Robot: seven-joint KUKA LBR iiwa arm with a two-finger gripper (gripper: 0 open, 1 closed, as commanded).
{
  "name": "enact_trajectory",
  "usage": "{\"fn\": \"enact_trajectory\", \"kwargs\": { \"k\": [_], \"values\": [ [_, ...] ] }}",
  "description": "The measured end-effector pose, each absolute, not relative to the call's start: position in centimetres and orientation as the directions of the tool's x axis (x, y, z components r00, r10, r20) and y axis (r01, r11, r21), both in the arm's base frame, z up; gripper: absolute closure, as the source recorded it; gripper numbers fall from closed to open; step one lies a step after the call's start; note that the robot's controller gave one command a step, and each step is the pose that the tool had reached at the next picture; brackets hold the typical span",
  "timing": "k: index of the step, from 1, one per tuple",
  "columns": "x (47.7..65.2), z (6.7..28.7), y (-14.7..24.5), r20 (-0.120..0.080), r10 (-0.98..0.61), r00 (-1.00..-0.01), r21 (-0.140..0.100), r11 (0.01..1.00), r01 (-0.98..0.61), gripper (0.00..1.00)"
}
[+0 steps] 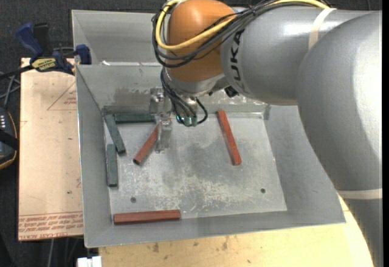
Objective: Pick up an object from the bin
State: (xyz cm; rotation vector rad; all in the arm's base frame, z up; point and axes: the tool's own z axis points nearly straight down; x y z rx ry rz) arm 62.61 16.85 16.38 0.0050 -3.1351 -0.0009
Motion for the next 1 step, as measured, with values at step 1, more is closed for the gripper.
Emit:
{"fn": "enact_trajectory", "kwargs": {
  "k": [1],
  "values": [
    [62.8, 16.87, 16.78, -0.001, -0.001, -1.0, 0.002, 1.0, -0.001, 0.0]
  ]
}}
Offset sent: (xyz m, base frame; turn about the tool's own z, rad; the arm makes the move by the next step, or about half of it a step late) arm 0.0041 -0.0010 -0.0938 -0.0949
